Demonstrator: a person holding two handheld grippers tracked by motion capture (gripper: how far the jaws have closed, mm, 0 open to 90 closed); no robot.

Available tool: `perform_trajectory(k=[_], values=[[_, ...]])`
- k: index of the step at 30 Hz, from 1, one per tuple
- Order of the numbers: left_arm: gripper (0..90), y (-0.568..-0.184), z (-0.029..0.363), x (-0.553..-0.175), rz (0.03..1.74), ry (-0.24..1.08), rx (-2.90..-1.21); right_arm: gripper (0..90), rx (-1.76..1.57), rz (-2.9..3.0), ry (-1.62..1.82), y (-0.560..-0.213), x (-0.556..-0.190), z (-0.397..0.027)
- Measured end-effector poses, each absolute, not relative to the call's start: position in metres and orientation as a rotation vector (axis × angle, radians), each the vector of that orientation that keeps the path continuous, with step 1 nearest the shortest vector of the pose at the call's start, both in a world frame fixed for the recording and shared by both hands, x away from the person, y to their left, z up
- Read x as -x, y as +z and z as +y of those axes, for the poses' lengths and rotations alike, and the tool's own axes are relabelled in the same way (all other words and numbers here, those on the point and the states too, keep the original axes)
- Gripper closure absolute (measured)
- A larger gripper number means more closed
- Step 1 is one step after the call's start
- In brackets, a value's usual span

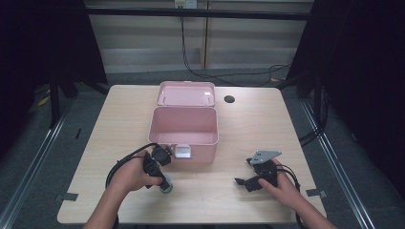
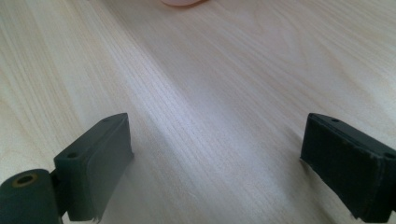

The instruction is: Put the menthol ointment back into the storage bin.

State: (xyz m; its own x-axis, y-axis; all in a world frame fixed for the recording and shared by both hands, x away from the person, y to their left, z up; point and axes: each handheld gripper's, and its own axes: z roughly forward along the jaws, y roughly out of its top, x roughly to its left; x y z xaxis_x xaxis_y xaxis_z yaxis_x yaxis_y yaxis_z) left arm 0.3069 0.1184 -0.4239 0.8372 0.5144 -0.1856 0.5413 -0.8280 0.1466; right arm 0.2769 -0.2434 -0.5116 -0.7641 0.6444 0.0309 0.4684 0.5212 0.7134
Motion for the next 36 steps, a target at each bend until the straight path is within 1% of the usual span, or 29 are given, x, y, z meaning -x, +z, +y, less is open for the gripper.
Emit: perform_trajectory(k=[12, 24, 36], values=[[50.4, -0.401, 0.130, -0.306, 0.912, -0.271, -2.807, 8.2, -0.947, 2.523, 1.077, -0.512, -0.277, -0.243], [50.4, -0.372, 0.137, -0.312, 0.981, -0.270, -2.808, 8.2, -0.942, 2.523, 1.079, -0.512, -0.277, -0.243], [50.4, -0.341, 0.146, -0.322, 1.065, -0.277, -2.759, 8.2, -0.942, 2.523, 1.079, -0.512, -0.277, -0.243]])
